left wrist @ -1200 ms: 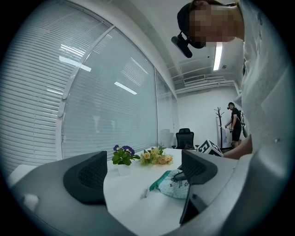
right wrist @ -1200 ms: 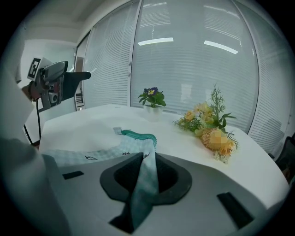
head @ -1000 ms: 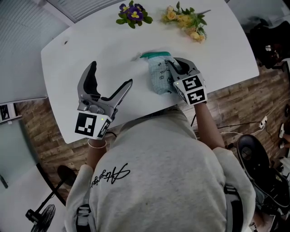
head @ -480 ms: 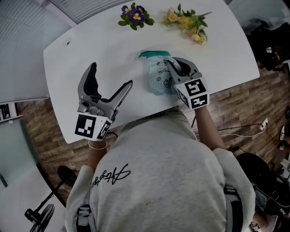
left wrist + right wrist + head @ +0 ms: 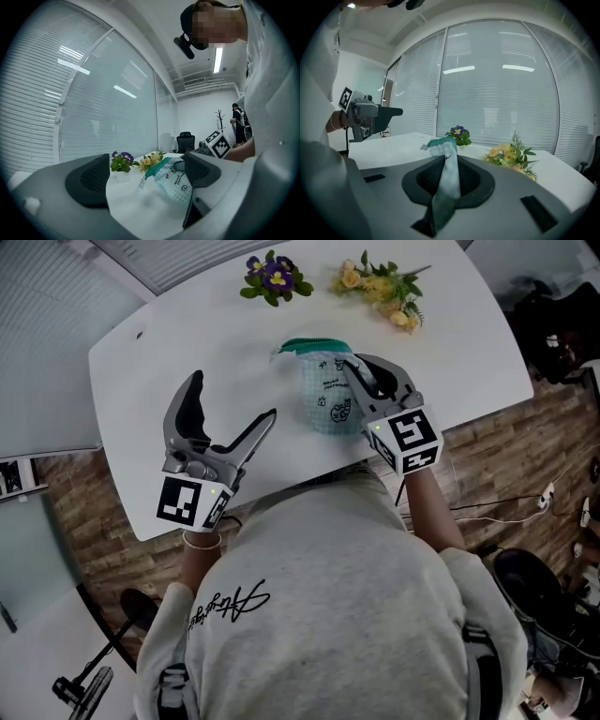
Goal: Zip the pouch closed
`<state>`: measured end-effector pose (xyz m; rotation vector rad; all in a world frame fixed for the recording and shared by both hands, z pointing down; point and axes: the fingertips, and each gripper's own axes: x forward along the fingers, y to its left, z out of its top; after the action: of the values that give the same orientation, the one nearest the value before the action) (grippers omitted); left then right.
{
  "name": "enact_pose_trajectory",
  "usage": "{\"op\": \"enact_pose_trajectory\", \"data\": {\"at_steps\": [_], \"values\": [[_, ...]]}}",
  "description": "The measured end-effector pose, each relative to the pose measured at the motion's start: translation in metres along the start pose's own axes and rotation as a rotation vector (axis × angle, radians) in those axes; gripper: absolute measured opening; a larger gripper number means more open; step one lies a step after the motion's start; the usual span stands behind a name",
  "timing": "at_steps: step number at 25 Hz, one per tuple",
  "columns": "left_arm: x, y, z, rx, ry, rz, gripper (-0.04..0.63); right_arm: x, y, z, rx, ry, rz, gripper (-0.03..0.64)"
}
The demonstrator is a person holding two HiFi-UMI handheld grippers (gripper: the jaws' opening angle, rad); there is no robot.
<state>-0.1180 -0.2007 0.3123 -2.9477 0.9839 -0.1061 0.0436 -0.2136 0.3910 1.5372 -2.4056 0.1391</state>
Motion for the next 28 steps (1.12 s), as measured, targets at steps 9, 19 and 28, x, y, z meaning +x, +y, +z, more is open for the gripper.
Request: {"op": "enact_pose_trajectory", "data": {"at_steps": [9,19,28], "values": [[0.005,-0.004,0.003,0.027,0.005,-0.028,0.485,-0.014,0.005,0.035,-0.021,-0.097,0.017,0.055],[0.011,-0.006,0.010,0.066,0.006,-0.051,0.480,-0.034,0.015,0.074,-0.017,-0.232,0.083,0.055],[0.017,-0.011,0.022,0.114,-0.002,-0.088,0.466,-0.048,0.024,0.095,0.024,-0.330,0.186,0.055]]}}
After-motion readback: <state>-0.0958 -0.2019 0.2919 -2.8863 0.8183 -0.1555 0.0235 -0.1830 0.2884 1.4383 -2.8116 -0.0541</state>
